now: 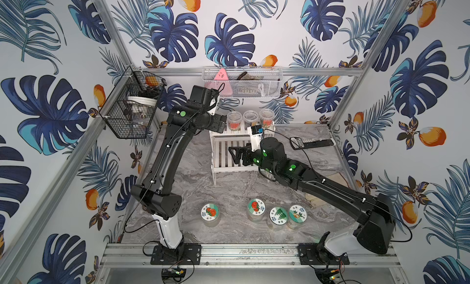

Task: Place the seed container on the shelf
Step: Place the seed jar on the shelf.

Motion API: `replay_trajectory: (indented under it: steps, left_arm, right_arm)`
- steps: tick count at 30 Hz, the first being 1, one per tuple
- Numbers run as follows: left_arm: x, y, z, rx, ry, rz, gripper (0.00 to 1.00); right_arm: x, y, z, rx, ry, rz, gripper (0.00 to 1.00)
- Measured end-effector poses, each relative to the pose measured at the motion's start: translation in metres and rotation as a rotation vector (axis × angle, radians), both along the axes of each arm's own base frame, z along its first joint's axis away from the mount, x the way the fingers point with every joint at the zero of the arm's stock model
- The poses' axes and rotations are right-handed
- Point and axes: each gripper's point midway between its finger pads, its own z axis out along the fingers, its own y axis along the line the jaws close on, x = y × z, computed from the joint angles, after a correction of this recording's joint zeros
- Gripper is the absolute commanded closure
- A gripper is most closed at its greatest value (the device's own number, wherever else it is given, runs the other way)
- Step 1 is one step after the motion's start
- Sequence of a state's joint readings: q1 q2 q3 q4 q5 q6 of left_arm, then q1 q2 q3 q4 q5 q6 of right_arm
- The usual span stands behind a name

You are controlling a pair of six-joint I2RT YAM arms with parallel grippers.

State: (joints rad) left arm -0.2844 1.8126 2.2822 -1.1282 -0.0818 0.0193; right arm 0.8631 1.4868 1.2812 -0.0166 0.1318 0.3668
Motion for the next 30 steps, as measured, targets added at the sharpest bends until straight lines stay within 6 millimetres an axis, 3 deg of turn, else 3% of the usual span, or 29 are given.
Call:
replay_trajectory:
  steps: [15,30]
  left_arm:
    - [0.003,-0.003,-0.011,-0.024,0.025,-0.02,0.22]
    - [0.007,-0.004,-0.016,-0.033,0.028,-0.011,0.25]
  right_arm:
    - [-0.001,-0.002,-0.001,-0.002,0.002,-0.001,0.0]
    - [-0.002,-0.004,-0.002,-0.005,0.002,-0.005,0.0]
